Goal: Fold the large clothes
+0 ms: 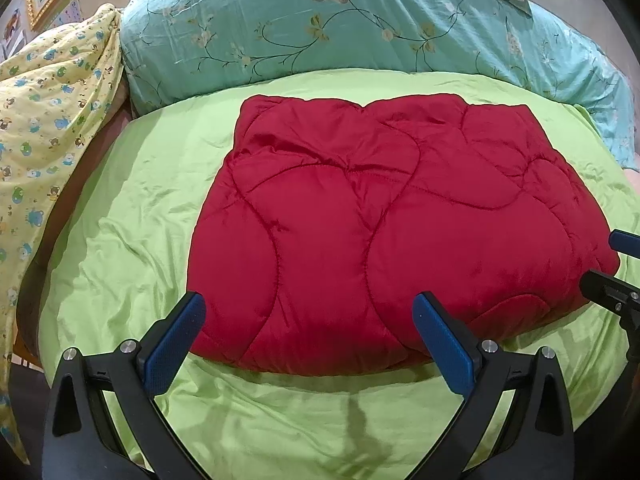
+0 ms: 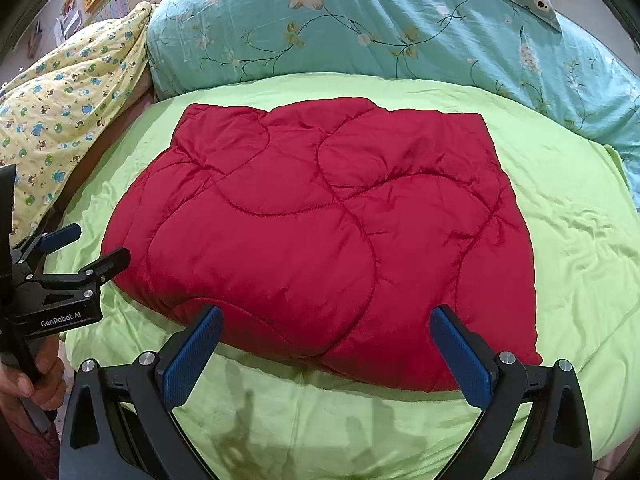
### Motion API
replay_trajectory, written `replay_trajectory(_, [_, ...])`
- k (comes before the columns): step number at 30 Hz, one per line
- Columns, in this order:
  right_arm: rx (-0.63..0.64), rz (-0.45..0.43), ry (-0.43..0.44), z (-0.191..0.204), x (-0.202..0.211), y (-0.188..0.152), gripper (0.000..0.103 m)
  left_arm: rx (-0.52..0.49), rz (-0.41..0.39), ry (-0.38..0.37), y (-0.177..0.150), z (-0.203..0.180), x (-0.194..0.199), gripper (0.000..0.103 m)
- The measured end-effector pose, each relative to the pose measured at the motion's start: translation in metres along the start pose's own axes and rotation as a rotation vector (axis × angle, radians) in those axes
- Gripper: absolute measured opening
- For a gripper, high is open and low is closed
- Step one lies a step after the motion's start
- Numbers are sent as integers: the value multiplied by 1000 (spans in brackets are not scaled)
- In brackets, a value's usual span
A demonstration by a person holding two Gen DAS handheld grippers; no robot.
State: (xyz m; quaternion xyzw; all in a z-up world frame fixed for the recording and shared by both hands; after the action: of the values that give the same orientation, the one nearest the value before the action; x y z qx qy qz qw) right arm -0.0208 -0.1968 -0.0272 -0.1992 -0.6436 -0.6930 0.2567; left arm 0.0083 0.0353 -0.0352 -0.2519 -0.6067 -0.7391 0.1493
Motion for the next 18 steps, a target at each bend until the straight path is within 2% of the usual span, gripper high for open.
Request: replay_trajectory(18, [0,1,0,0,-7,9,103,-5,2,-1,4,-1,-8,103])
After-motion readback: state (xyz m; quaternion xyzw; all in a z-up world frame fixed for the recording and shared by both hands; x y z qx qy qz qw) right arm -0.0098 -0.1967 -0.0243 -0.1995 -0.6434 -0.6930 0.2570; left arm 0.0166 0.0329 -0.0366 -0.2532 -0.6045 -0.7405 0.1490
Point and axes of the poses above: each gripper's, at about its wrist camera, not at the fingertips, and x roughly against the way its jaws point, z to its left, y to its top, the point moved 1 cm from there along -x, roughly the way its jaws point, and after that the axes turned 14 degrees about -z, right-handed, at the moved point
